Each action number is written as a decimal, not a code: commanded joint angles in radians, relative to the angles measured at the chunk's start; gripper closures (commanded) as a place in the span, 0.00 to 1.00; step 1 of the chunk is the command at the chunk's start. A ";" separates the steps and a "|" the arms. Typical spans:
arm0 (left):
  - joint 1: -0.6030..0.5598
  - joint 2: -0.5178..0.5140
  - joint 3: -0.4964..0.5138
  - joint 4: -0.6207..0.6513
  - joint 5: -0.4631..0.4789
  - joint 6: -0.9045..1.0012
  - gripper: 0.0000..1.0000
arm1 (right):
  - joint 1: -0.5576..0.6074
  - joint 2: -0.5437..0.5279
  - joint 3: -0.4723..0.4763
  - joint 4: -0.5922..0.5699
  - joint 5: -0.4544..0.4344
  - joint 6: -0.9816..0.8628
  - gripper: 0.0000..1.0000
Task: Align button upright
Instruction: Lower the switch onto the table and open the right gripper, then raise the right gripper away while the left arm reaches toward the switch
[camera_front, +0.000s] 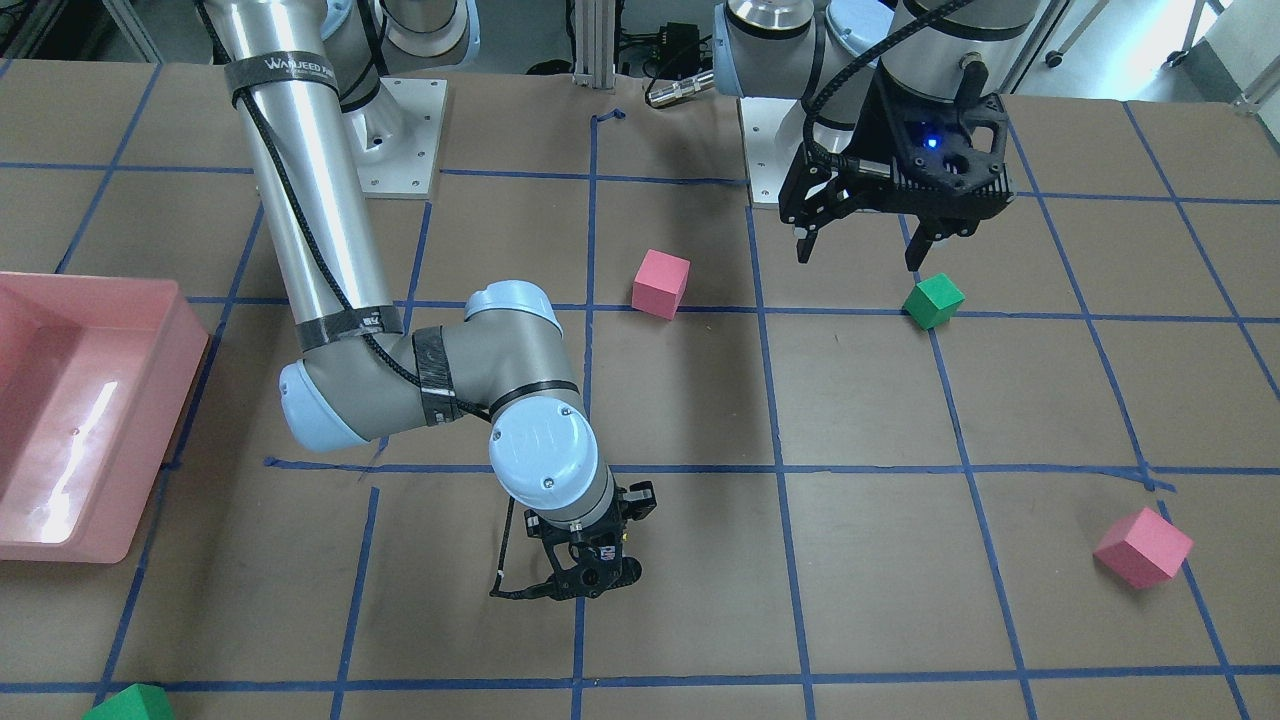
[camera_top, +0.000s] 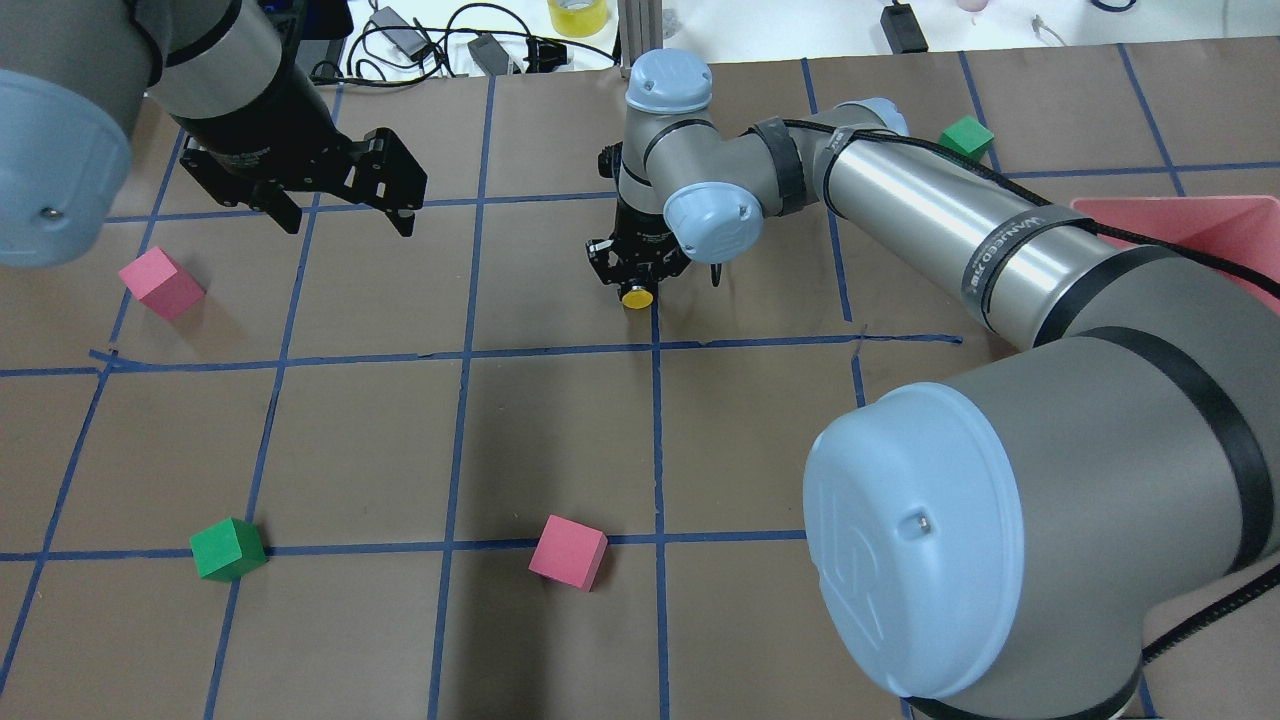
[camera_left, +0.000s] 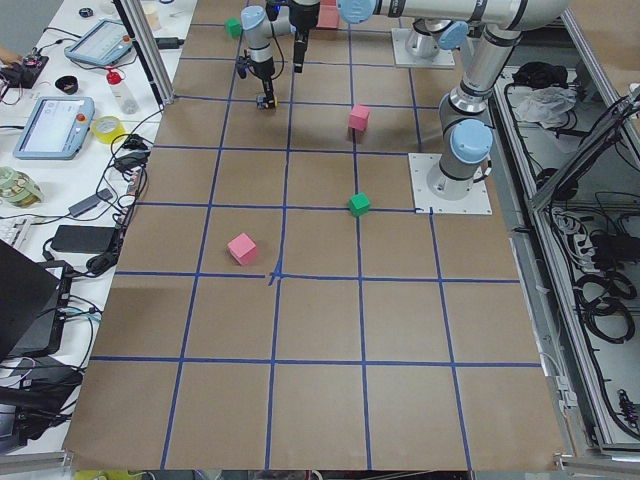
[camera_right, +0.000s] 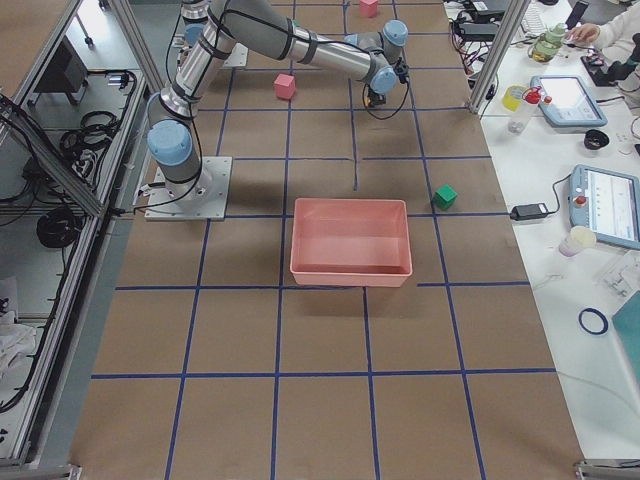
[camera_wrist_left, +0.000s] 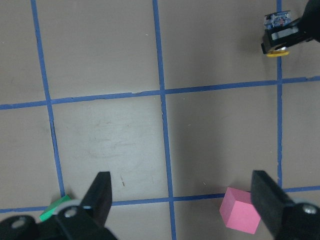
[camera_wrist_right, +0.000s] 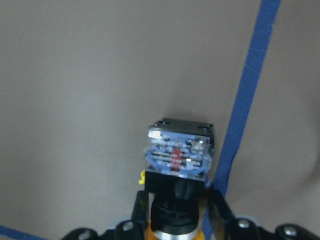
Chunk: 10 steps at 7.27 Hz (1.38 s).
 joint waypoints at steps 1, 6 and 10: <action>0.000 0.000 0.000 0.000 0.001 0.000 0.00 | 0.000 0.003 -0.001 -0.012 -0.002 -0.005 0.06; 0.000 -0.012 0.005 0.053 0.000 0.000 0.00 | -0.008 -0.271 0.107 0.049 -0.116 -0.010 0.00; 0.000 -0.046 -0.002 0.077 0.009 -0.002 0.00 | -0.104 -0.538 0.154 0.281 -0.091 -0.019 0.00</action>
